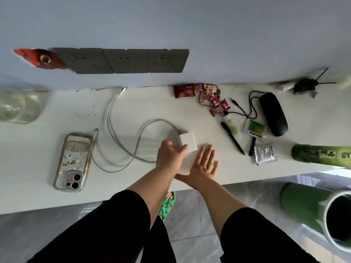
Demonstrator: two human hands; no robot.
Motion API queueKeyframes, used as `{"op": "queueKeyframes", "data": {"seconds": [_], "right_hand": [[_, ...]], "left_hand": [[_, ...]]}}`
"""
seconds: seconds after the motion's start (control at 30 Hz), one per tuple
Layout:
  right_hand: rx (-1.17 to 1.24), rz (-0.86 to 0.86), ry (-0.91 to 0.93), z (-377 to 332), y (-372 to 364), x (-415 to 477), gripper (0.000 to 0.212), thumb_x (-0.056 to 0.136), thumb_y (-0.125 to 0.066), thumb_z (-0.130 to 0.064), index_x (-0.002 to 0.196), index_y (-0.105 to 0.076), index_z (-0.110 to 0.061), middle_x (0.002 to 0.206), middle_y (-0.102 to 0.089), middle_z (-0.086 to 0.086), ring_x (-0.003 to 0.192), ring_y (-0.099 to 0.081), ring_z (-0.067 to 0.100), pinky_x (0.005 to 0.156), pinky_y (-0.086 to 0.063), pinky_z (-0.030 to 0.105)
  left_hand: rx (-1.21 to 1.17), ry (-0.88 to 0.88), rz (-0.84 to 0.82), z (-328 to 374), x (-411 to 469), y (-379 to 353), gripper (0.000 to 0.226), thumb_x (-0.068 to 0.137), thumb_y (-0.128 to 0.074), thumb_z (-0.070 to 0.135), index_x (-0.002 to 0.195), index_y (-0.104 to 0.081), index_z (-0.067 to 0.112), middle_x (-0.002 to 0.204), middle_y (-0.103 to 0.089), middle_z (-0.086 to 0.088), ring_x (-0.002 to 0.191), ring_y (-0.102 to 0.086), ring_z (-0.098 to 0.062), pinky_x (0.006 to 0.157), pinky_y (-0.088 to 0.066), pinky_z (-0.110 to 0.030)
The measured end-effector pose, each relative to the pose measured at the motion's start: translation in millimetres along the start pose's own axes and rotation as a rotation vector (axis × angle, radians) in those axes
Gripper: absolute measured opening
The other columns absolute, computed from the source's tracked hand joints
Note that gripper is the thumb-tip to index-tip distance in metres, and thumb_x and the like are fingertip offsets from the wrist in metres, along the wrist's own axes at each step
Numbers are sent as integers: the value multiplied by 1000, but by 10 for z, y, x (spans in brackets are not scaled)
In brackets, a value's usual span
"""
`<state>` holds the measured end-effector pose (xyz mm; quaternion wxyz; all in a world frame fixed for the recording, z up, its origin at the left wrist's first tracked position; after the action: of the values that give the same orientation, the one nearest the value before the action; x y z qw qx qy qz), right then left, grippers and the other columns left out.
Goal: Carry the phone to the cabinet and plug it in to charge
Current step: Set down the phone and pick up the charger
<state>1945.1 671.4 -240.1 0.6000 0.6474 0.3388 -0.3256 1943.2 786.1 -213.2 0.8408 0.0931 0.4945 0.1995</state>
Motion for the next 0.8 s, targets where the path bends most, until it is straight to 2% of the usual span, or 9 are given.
{"op": "queueKeyframes", "data": {"seconds": [0.1,0.2,0.33,0.43,0.5,0.53,0.67,0.73,0.8], "right_hand": [[13,-25,-30,-98,-43,2,143,32,-32,-97,112,58,-19,115,72,3,116,60,24,104,32,49],[-2,-6,5,-167,-52,-25,142,31,-32,-94,110,62,-21,115,73,3,111,65,21,97,39,48],[-2,-12,22,-236,-34,-51,143,32,-34,-97,106,65,-25,118,71,2,112,64,21,90,46,44],[7,-15,5,-214,-25,-80,144,29,-30,-101,108,64,-26,118,71,-1,113,64,19,92,46,43],[5,-6,-7,-209,-21,-82,143,33,-32,-101,111,60,-25,120,70,-1,115,62,20,99,41,45],[3,1,-3,-206,-18,-87,143,36,-34,-101,112,59,-24,122,68,0,116,61,21,102,38,46],[0,72,47,-225,-13,-190,145,49,-50,-92,123,53,-22,134,60,3,125,55,22,111,28,47],[-31,126,60,-262,4,-255,141,55,-52,-89,129,47,-21,144,50,5,132,46,24,114,23,47],[-101,126,139,-391,16,-299,135,58,-51,-87,132,44,-25,144,49,1,134,43,22,111,24,48]], "left_hand": [[130,15,85,57,57,-64,72,67,-74,56,116,-54,7,119,-61,-14,111,-58,-33,89,-49,-41],[253,-17,179,80,56,-34,81,63,-75,60,120,-49,8,123,-54,-16,115,-53,-35,91,-47,-46],[121,-87,208,6,84,55,65,63,-79,51,106,-52,11,111,-61,-12,101,-60,-33,85,-52,-46],[7,-85,195,-26,100,117,46,67,-76,41,92,-47,16,90,-64,-2,77,-60,-24,64,-47,-32],[2,-96,168,-32,104,187,35,70,-69,37,89,-48,17,76,-61,5,66,-57,-18,52,-38,-27],[-2,-107,142,-37,102,229,32,71,-66,36,89,-49,17,73,-61,5,64,-58,-15,51,-40,-27],[-163,-69,-4,-111,70,463,34,72,-60,29,100,-51,11,79,-69,-6,70,-71,-21,70,-59,-41],[-257,-55,-90,-155,40,623,37,76,-61,23,107,-49,8,81,-68,-6,59,-69,-12,61,-60,-29],[-312,-76,-142,-189,6,795,34,79,-61,19,110,-50,9,86,-66,-7,58,-67,-10,58,-58,-22]]}}
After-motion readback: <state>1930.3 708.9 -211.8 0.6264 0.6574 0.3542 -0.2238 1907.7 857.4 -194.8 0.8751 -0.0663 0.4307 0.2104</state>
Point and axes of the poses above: each hand's wrist, its own x-axis towards the middle knuckle, its own y-axis out of the back of the hand, z = x × y, the point moved 1 cm from there along x, towards the middle knuckle
